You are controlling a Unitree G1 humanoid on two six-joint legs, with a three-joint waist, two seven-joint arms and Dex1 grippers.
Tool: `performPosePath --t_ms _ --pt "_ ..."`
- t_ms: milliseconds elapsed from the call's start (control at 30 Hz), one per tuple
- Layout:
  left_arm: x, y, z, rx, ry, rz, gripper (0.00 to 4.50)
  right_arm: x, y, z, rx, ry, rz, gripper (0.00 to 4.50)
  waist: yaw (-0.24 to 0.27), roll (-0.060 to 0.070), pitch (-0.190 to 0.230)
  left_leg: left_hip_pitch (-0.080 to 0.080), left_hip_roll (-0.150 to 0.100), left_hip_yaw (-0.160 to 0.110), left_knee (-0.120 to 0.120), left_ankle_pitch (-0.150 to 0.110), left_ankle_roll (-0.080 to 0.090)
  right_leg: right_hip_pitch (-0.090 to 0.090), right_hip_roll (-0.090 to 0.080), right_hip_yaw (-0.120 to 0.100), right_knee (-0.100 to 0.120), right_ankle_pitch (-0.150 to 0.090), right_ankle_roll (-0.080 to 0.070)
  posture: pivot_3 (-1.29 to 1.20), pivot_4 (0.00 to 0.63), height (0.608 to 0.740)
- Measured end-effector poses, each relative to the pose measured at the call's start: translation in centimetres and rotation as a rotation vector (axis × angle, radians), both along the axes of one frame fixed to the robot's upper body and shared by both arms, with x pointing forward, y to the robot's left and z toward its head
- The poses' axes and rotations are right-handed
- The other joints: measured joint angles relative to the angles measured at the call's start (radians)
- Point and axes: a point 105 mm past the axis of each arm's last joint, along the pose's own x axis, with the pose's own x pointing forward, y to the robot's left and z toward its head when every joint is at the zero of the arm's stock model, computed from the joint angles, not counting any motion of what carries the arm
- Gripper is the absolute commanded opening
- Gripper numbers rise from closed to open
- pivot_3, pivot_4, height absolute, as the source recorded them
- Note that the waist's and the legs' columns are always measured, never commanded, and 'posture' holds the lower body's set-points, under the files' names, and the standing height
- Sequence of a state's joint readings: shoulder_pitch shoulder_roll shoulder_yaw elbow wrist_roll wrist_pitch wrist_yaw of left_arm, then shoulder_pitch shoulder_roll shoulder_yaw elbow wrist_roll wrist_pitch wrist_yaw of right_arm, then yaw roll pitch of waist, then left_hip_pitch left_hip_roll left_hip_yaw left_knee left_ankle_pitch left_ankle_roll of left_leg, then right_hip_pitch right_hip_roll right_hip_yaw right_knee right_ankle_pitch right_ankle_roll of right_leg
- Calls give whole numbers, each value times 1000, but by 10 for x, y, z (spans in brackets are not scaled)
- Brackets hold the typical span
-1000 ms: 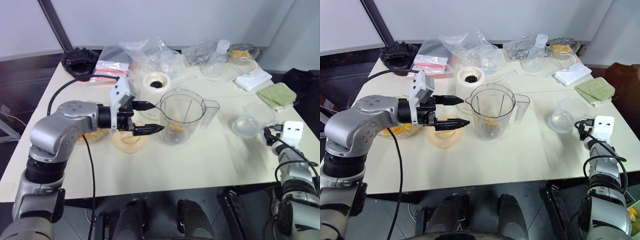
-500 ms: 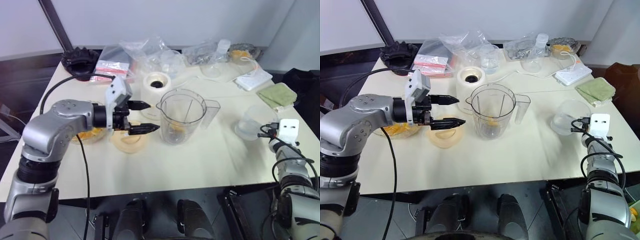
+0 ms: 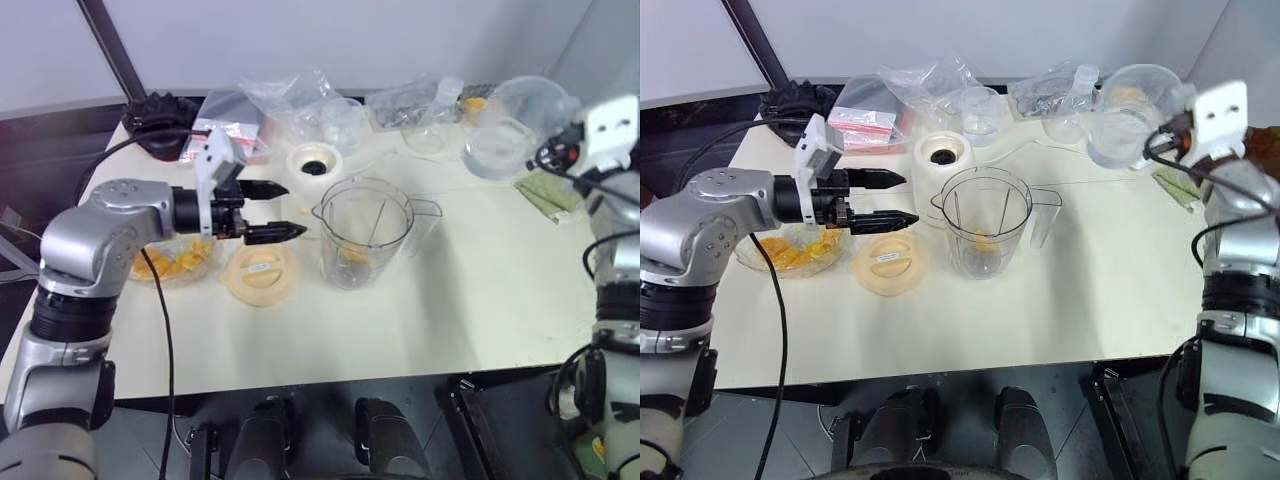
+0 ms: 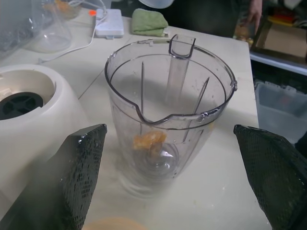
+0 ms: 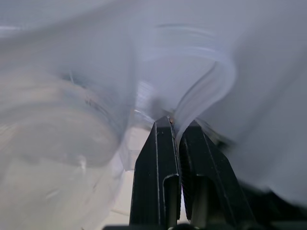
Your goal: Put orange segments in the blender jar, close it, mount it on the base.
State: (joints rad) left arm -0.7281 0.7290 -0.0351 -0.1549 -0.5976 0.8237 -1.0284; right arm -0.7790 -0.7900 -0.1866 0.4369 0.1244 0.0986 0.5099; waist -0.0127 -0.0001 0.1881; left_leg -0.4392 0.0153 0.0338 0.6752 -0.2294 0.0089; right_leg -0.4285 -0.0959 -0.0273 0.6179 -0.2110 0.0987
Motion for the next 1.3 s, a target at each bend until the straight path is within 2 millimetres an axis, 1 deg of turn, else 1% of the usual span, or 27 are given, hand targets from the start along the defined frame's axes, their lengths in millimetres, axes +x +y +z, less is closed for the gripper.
performPosePath --t_ms 100,300,367,500,600,767,967,1300 --pt "1 0 -2 8 3 -8 4433 2 17 12 -40 22 59 24 2 0 0 -1 0 0 0 0 0 0 0 0 -1 0 0 0 150 740" --pt "3 -1 -6 22 0 -5 4433 9 46 23 -140 74 133 24 0 -1 1 -3 0 1 -1 0 0 -3 0 0 -1 0 0 0 150 740" --pt "3 0 -6 23 -1 -3 4433 9 54 22 -191 78 152 24 1 -1 0 -3 0 1 -2 0 0 -3 0 0 -2 0 0 0 150 740" --pt "2 0 -9 24 7 0 4433 11 67 12 -285 104 189 24 0 -1 1 -3 0 2 -3 0 0 -4 0 0 -1 0 1 0 150 740" --pt "2 0 -10 25 7 2 4433 11 71 12 -320 95 199 24 0 -1 1 -3 0 2 -3 0 0 -4 0 0 -1 0 1 0 150 740" --pt "0 -1 -12 27 2 5 4433 11 85 16 -428 57 228 24 -1 -1 1 -3 0 2 -4 0 0 -5 0 0 -1 0 1 0 150 740" --pt "0 -2 -11 26 -4 8 4433 10 97 14 -537 17 256 24 0 -2 1 -3 0 2 -7 2 -3 -6 0 0 -1 2 3 0 150 740" --pt "1 -4 -11 20 -7 16 4433 8 102 15 -641 -28 260 24 -1 -2 2 -3 0 2 -7 2 -3 -6 0 0 -1 2 3 0 150 740"
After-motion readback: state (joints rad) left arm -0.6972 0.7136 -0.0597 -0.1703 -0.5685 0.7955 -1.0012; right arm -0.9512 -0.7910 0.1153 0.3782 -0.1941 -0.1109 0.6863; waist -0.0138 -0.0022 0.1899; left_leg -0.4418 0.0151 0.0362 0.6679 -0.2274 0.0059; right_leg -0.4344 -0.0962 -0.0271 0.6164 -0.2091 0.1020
